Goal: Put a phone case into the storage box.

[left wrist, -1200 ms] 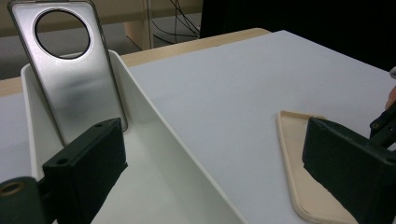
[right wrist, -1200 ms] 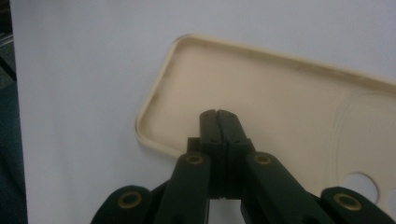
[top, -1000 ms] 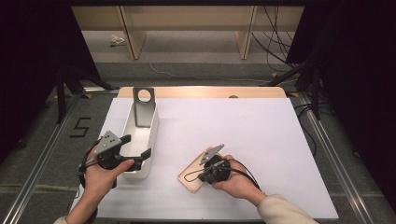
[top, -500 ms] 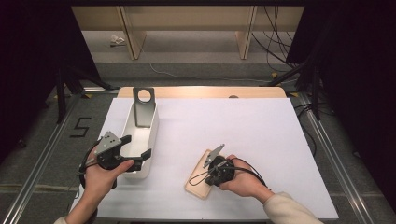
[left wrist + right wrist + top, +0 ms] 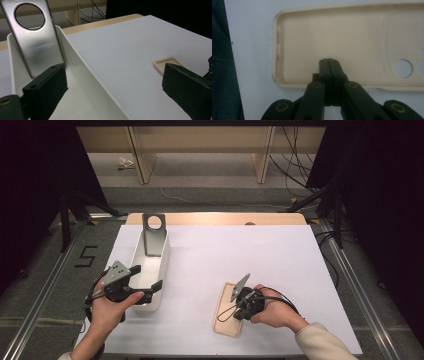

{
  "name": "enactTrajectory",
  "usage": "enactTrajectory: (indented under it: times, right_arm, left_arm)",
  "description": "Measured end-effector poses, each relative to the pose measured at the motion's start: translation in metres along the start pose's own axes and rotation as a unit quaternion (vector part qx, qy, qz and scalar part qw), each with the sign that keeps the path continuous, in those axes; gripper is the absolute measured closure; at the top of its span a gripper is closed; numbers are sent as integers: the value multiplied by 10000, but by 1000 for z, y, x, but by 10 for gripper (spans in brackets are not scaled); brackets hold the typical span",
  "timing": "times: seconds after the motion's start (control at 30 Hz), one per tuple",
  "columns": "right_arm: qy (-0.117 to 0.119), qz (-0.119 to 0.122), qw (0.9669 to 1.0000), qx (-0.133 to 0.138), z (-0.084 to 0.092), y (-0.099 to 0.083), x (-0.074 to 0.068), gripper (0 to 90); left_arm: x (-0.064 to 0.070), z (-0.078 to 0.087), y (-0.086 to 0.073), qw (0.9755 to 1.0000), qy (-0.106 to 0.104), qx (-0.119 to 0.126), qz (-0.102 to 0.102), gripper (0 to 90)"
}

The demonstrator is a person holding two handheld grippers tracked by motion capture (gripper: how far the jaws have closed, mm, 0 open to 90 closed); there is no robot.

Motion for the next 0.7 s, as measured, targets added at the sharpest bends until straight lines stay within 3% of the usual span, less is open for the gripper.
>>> enactTrajectory:
  times: [0.37,0.7]
  right_arm:
    - [-27,193,9994,-292,8,-13,8,900]
    - [-124,-9,9993,-343,15,-25,17,900]
  left_arm:
    - [1,0,0,10000,-22,-4,2,56]
    - [1,-1,0,10000,-11,-14,-6,56]
Point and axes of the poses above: each handheld gripper's, and its own axes: z roughly backward along the jaws, y roughly out of its top, x roughly to its right, the point moved 7 cm from there along -z, roughly forward along the jaws, and after that the axes turned 5 degrees about -z, right-handed, at the moved point
